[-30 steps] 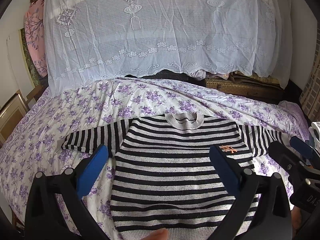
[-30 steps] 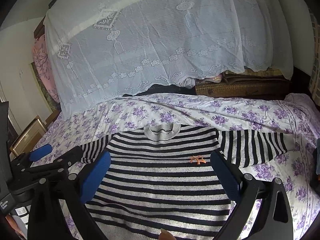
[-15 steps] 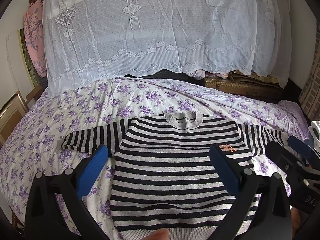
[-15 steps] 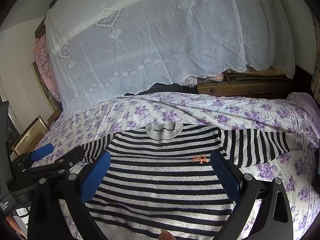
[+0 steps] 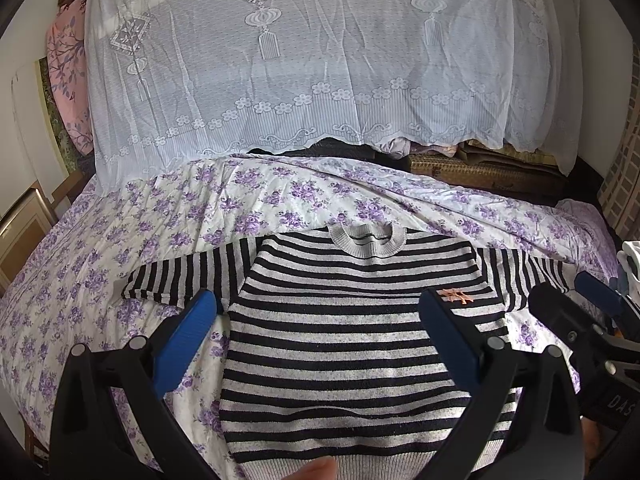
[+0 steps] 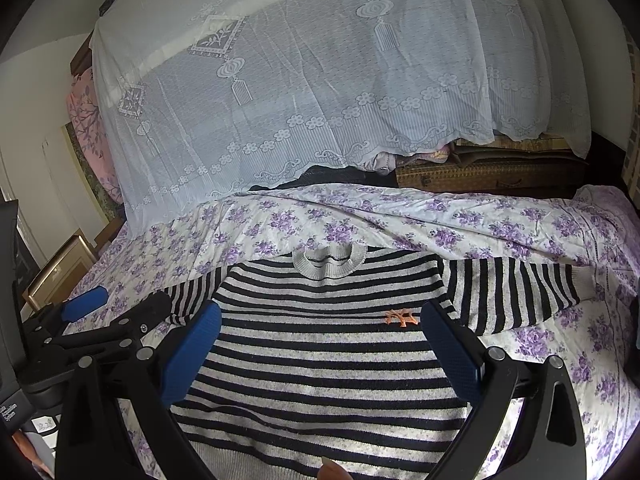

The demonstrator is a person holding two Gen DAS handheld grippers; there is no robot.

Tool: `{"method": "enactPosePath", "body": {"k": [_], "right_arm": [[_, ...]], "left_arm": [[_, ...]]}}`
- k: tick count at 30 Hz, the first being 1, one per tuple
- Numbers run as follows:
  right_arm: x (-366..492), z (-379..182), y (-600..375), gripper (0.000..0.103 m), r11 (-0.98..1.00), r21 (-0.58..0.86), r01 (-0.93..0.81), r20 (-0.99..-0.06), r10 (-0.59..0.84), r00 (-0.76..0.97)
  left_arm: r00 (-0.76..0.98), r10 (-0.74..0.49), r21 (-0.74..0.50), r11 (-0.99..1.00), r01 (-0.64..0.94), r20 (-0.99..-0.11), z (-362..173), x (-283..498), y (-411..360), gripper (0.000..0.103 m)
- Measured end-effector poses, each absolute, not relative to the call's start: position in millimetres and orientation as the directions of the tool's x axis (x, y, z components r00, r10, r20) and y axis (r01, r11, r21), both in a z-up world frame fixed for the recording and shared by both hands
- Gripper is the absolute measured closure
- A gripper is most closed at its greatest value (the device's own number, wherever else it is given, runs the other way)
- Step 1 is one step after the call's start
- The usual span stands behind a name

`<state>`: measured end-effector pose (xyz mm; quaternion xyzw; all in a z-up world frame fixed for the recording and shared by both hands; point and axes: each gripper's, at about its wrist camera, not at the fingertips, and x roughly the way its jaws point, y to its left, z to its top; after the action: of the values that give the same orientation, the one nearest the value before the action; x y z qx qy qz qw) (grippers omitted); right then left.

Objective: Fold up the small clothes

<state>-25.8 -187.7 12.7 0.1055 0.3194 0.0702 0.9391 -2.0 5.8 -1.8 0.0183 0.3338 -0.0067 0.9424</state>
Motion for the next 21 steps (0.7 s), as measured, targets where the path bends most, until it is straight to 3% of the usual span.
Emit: {"method": "enactPosePath", "body": {"k": [21], "right_arm": [[-25.2, 12.2, -188.3, 0.003, 0.966, 0.249, -0.062, -0.585, 0.202, 0.785]], "left_arm": [[0.770, 0.003, 0.037, 0.999, 0.027, -0.638, -11.8, -3.3, 3.3, 0.004]]}}
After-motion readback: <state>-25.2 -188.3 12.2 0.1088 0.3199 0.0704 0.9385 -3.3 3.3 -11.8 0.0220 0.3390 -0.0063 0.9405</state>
